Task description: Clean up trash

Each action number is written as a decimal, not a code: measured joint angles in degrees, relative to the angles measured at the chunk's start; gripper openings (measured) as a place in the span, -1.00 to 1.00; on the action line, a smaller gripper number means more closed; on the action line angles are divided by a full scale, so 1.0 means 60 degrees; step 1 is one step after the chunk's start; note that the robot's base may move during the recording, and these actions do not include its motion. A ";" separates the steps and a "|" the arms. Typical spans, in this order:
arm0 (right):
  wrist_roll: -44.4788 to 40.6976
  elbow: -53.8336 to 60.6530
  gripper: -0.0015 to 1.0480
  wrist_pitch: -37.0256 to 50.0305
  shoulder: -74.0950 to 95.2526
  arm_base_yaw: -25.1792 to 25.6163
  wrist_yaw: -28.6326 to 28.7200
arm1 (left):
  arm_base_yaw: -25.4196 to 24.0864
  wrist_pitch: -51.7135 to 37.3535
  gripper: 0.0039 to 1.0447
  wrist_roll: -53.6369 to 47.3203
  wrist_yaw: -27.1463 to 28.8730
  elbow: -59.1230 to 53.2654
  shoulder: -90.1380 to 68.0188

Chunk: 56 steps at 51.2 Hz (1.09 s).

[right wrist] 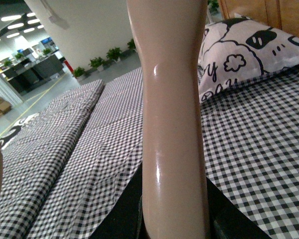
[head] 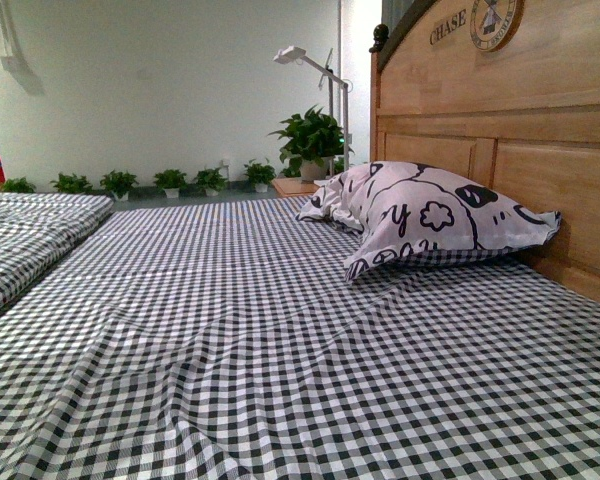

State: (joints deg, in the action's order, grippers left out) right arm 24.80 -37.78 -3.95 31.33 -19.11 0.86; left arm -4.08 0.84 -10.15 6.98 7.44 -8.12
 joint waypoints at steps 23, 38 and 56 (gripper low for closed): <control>-0.0860 0.0412 -0.64 -0.0627 -0.1089 -0.0543 -0.1027 | 0.0554 -0.0266 -0.50 0.0259 0.0590 -0.0342 0.0448; -0.0889 0.0412 -0.64 -0.0627 -0.1096 -0.0546 -0.1031 | 0.0554 -0.0266 -0.50 0.0288 0.0590 -0.0342 0.0459; -0.0889 0.0412 -0.64 -0.0627 -0.1096 -0.0546 -0.1031 | 0.0554 -0.0266 -0.50 0.0291 0.0590 -0.0342 0.0459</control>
State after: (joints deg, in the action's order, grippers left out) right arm 19.46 -35.31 -7.70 24.75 -22.39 -5.32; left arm -0.75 -0.75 -8.40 10.52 5.39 -5.37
